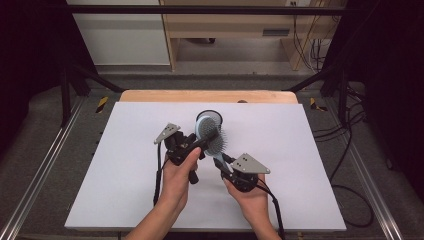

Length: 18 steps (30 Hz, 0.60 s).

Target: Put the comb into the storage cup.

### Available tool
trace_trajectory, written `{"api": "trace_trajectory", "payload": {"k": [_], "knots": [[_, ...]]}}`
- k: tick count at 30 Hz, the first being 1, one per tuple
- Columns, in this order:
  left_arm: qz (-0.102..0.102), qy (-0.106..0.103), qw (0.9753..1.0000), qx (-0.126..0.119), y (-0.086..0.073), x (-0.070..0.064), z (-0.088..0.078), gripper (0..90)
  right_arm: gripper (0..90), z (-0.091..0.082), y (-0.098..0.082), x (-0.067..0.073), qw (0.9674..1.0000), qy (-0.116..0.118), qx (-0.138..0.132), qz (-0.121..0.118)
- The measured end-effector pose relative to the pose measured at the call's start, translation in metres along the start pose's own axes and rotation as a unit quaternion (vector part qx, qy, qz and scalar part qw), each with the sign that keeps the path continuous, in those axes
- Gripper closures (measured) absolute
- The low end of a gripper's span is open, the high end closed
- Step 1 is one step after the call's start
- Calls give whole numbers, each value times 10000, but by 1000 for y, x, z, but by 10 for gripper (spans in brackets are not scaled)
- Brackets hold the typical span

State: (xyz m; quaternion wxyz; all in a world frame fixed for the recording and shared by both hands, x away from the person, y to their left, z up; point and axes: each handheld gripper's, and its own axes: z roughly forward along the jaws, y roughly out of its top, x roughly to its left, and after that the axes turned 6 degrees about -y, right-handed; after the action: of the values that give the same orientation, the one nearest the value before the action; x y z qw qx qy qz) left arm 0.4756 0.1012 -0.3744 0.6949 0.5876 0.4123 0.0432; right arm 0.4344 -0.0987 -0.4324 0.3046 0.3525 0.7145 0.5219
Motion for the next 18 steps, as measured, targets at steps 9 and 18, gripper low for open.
{"api": "trace_trajectory", "payload": {"k": [9,18], "knots": [[211,18,9998,38,1,-1,0,505,495,0,1,-5,10000,-67,32,37],[655,146,9977,-55,13,-4,-6,504,141,3,-1,-17,9978,66,598,294]]}}
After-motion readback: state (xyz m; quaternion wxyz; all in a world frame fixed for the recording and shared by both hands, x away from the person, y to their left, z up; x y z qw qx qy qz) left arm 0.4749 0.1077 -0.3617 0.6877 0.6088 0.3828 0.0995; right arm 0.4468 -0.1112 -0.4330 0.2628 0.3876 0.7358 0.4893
